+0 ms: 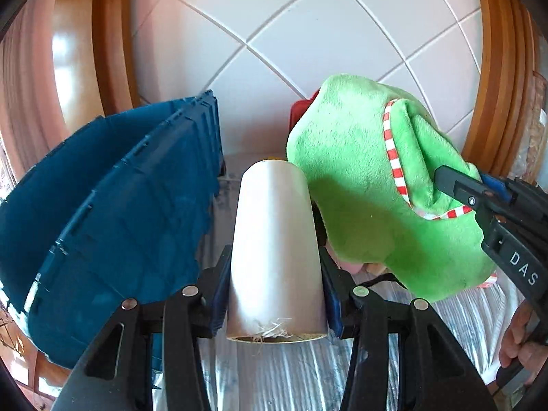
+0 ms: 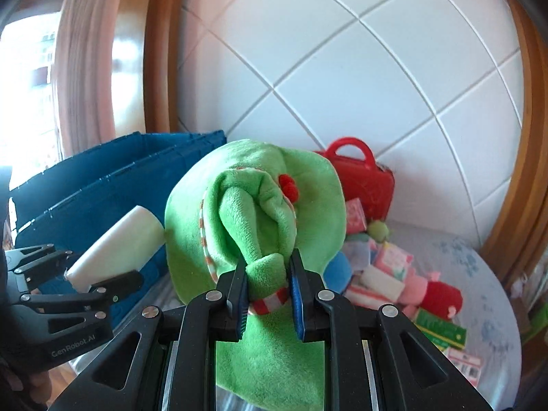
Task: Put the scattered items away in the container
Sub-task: 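Carry the paper roll and green towel into the blue crate and release both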
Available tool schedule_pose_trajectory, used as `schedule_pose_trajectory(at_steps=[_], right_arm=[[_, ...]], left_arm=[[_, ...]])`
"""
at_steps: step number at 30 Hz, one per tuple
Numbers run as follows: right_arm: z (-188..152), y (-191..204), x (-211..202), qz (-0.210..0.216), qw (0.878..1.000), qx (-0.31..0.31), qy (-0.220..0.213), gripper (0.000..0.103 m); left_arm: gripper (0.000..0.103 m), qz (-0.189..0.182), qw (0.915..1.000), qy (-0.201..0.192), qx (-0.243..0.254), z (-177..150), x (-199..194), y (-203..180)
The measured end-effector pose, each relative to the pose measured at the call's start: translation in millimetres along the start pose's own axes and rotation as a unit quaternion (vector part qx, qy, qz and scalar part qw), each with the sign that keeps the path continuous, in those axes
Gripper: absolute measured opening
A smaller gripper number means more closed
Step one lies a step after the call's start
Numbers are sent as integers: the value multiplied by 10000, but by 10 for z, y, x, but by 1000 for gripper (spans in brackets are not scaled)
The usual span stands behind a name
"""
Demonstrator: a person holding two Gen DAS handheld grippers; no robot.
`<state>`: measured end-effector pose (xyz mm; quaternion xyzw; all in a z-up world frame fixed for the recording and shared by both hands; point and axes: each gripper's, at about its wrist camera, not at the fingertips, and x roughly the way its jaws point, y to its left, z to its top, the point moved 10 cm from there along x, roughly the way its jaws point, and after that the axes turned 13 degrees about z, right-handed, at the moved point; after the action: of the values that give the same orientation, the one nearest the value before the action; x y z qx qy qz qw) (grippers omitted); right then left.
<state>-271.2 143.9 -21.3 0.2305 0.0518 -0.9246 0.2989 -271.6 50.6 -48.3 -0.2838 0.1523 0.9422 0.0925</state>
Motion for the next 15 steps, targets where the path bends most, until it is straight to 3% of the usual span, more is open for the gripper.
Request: schedule_pose_trajectory(at_steps=[7,11,15], right_arm=[[925,767,110,272,9967,-511,-572,20],[1414,1439,390,473,9935,-681,-779,20],[1737,2149,867,674,9938,-539,-699,21]], left_arm=[[45,5,9987,-335,-381,628,-152,1050],[45,376,9980,-441,-266,881,3,1840],[45,734,9968,-305,-53,1021,357,2738]])
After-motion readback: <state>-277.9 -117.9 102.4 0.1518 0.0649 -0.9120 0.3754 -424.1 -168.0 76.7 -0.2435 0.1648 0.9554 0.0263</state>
